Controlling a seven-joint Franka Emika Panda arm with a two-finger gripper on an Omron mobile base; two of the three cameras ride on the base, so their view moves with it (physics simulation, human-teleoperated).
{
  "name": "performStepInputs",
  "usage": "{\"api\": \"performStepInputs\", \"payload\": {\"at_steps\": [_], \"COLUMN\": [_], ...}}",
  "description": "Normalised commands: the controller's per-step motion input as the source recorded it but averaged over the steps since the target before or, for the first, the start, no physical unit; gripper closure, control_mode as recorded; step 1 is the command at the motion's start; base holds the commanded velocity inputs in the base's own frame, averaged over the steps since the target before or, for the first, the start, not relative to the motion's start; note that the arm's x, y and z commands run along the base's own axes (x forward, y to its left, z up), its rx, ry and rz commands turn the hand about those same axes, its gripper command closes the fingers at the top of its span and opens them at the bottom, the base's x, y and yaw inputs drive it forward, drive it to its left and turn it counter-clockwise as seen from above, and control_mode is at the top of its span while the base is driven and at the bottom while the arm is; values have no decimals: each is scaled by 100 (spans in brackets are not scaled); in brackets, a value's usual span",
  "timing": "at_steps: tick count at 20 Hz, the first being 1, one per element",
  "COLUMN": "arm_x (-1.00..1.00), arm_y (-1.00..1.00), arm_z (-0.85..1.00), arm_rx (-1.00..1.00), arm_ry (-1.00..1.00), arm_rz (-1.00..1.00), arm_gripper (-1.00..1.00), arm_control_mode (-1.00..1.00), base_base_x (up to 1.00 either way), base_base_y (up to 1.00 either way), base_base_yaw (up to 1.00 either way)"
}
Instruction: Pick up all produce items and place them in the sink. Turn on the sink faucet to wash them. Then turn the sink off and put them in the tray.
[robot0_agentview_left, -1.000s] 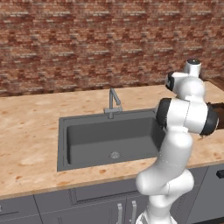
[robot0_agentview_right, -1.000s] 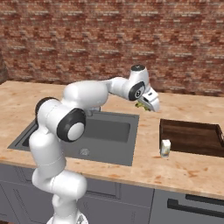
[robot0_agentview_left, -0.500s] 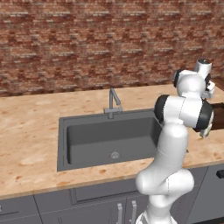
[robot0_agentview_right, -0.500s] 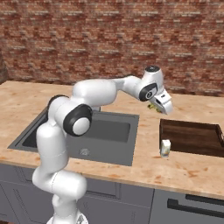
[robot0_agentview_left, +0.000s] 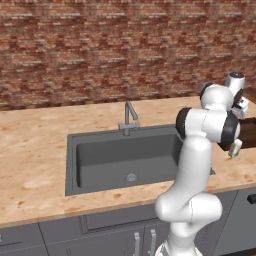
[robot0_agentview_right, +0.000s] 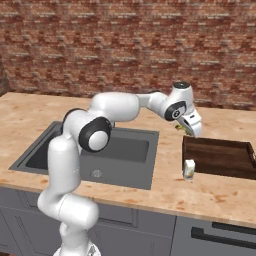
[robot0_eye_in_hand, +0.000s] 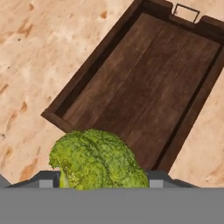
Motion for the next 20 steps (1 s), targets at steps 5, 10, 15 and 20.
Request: {"api": "performStepInputs", "payload": {"at_steps": [5, 10, 15, 20], "arm_x": [0, 0, 0, 0], "arm_y": [-22, -24, -25, -27], "arm_z": [-9, -14, -23, -24], "arm_rx": [1, 2, 1, 2], "arm_ry": [2, 3, 3, 2], "arm_rz": [-5, -4, -3, -2], "arm_gripper": [100, 100, 100, 100], "arm_control_mode": [-100, -100, -100, -100], "base_base_x": [0, 0, 0, 0], "base_base_y": [0, 0, 0, 0], "base_base_yaw": [0, 0, 0, 0]}}
